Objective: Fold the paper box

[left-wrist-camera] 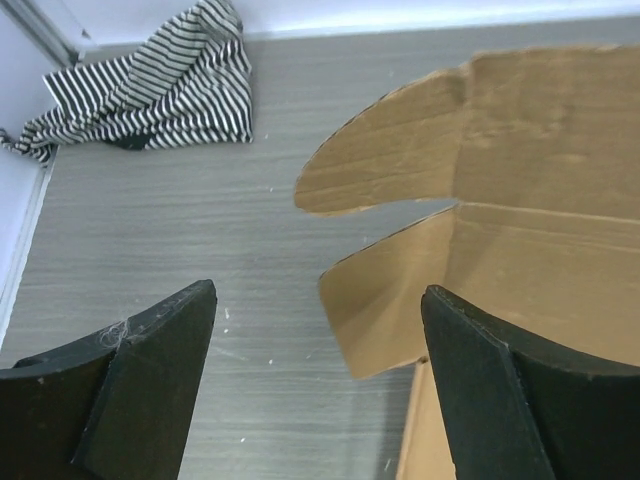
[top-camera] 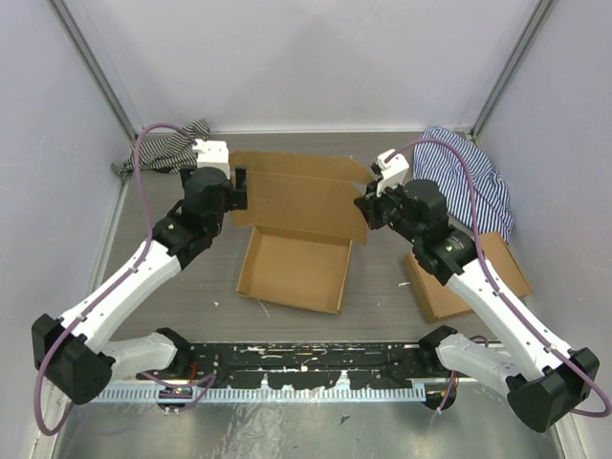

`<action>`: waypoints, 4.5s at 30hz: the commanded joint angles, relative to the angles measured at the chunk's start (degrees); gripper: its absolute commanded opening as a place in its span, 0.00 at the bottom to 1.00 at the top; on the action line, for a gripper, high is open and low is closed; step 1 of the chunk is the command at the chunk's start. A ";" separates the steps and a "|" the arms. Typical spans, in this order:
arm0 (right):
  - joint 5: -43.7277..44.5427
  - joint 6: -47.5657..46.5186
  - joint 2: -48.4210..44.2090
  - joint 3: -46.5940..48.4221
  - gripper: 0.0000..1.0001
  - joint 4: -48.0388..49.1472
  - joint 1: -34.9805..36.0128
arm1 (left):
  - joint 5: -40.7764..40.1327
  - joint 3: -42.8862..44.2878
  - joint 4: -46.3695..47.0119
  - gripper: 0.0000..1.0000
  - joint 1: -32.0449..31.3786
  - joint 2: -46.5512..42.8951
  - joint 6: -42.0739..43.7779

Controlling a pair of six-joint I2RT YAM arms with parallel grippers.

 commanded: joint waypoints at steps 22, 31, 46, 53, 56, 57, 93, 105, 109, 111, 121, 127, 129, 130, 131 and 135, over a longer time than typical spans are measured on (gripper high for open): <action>-3.54 -0.59 -1.77 2.19 0.01 -0.40 0.08 | 24.29 -4.43 6.51 0.85 9.43 -0.62 -1.02; -3.99 -1.01 -2.18 3.30 0.01 -1.74 0.08 | 27.70 -5.67 9.87 0.84 12.14 1.41 -2.65; -5.24 0.05 0.58 4.94 0.01 -3.29 0.09 | 36.67 -13.71 25.81 0.41 14.16 1.19 -11.56; -0.43 2.85 4.92 8.98 0.01 -7.00 0.12 | 37.25 -13.91 20.13 0.00 14.15 -2.93 -11.74; 1.30 4.30 7.07 10.23 0.01 -7.47 0.36 | 38.28 -14.84 19.93 0.00 14.04 -5.27 -12.62; 1.49 4.37 7.61 10.33 0.01 -7.28 0.60 | 38.53 -15.16 19.92 0.00 14.06 -5.83 -12.86; 1.57 2.53 7.79 10.35 0.03 -7.59 1.66 | 27.54 -9.55 5.11 0.87 11.69 -3.93 -10.40; -1.33 1.80 6.04 9.14 0.03 -8.53 1.66 | 27.53 -9.69 15.13 0.84 12.40 0.54 -6.72; -2.22 1.70 6.33 9.19 0.03 -8.70 1.66 | 29.14 -8.10 15.90 0.82 12.46 3.57 -5.14; -2.52 1.54 6.10 9.10 0.03 -8.66 1.66 | 29.15 -7.60 15.99 0.79 12.48 4.58 -4.78; -1.56 1.47 6.27 9.15 0.03 -8.83 1.66 | 28.95 -9.94 17.50 0.32 12.48 1.95 -5.63; -0.48 3.97 9.18 10.79 0.03 -8.82 1.76 | 30.69 -9.86 13.96 0.00 12.46 -2.31 -8.65; 1.51 5.02 10.18 11.18 0.03 -8.29 1.98 | 31.29 -10.22 12.84 0.00 12.39 -3.85 -9.79; 2.45 5.37 10.41 11.24 0.03 -7.66 2.12 | 31.40 -10.87 12.58 0.00 12.35 -4.71 -10.27; 3.60 5.78 10.76 11.29 0.04 -6.97 2.33 | 31.28 -11.37 12.46 0.00 12.40 -5.75 -10.82; 8.53 6.95 12.62 11.39 0.04 -4.14 2.53 | 30.43 -14.47 12.57 0.00 11.93 -10.80 -12.73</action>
